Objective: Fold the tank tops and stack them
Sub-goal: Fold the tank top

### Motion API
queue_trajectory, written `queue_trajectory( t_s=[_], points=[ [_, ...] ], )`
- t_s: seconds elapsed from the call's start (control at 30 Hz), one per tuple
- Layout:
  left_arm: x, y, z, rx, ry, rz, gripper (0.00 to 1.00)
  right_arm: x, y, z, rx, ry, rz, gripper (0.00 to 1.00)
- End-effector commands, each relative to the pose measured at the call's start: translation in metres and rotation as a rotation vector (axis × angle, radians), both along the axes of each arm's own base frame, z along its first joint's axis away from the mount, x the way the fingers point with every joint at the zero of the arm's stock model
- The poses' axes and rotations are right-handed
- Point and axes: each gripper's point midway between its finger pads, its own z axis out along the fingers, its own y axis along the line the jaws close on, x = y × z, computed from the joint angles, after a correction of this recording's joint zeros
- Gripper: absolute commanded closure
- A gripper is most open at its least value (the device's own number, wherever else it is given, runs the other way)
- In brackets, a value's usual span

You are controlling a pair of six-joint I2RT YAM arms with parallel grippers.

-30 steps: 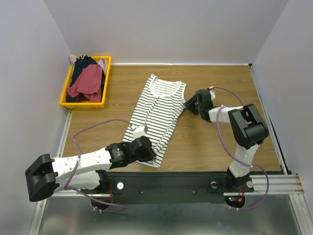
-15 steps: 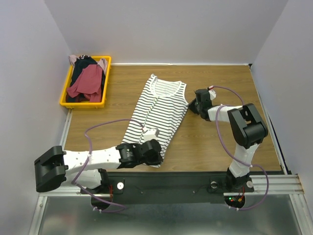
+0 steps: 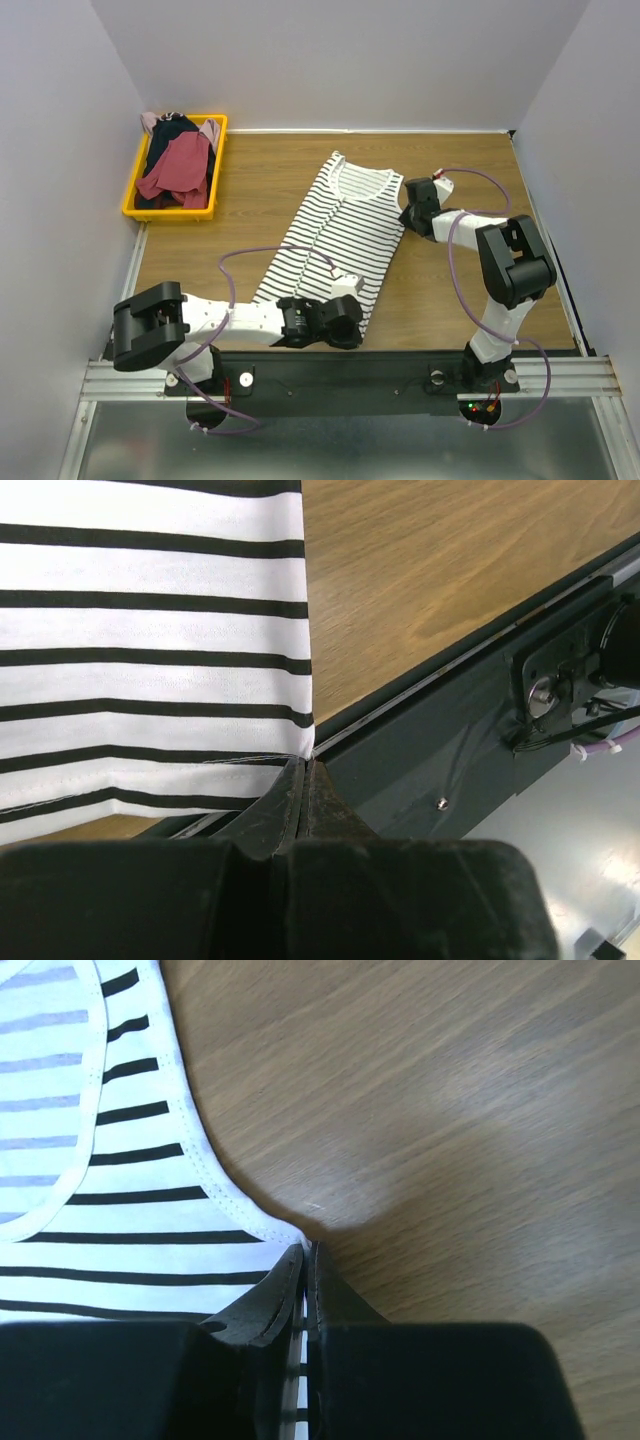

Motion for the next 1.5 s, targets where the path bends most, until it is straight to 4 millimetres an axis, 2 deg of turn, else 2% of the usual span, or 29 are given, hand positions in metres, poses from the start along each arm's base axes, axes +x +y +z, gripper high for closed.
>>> queue_trajectory(
  t_s=[0.0, 0.2, 0.33, 0.5, 0.57, 0.7, 0.77, 0.8, 0.83, 0.9, 1.03, 1.27, 1.47],
  points=[
    [-0.005, -0.016, 0.016, -0.057, -0.016, -0.039, 1.00, 0.012, -0.024, 0.034, -0.115, -0.055, -0.044, 0.94],
    [0.007, 0.007, 0.019, -0.089, -0.016, 0.058, 1.00, 0.021, -0.017, 0.051, -0.109, -0.070, -0.006, 0.94],
    [0.017, 0.023, 0.015, -0.092, -0.010, 0.114, 1.00, 0.042, -0.004, 0.067, -0.085, -0.090, 0.034, 0.93],
    [0.026, 0.044, 0.004, -0.083, 0.013, 0.194, 1.00, 0.056, 0.010, 0.072, -0.075, -0.081, 0.068, 0.93],
    [0.031, 0.050, 0.007, -0.097, 0.010, 0.222, 1.00, 0.060, 0.013, 0.072, -0.080, -0.076, 0.072, 0.92],
    [0.038, 0.065, 0.004, -0.088, 0.009, 0.259, 1.00, 0.074, 0.035, 0.086, -0.083, -0.107, 0.098, 0.91],
    [0.040, 0.069, 0.003, -0.086, 0.008, 0.270, 1.00, 0.077, 0.043, 0.085, -0.099, -0.102, 0.109, 0.89],
    [0.043, 0.072, 0.002, -0.082, 0.006, 0.281, 1.00, 0.078, 0.053, 0.077, -0.109, -0.087, 0.126, 0.89],
    [0.044, 0.076, 0.000, -0.077, 0.011, 0.288, 1.00, 0.084, 0.058, 0.084, -0.115, -0.099, 0.126, 0.89],
    [0.047, 0.081, -0.003, -0.068, 0.012, 0.302, 1.00, 0.092, 0.072, 0.082, -0.121, -0.099, 0.142, 0.89],
    [0.051, 0.091, -0.007, -0.049, 0.010, 0.329, 1.00, 0.103, 0.086, 0.076, -0.131, -0.093, 0.153, 0.89],
    [0.058, 0.106, -0.010, -0.024, 0.006, 0.370, 1.00, 0.117, 0.110, 0.076, -0.129, -0.109, 0.173, 0.89],
    [0.062, 0.114, -0.011, -0.003, 0.002, 0.394, 1.00, 0.124, 0.127, 0.073, -0.131, -0.113, 0.191, 0.89]
  ],
)
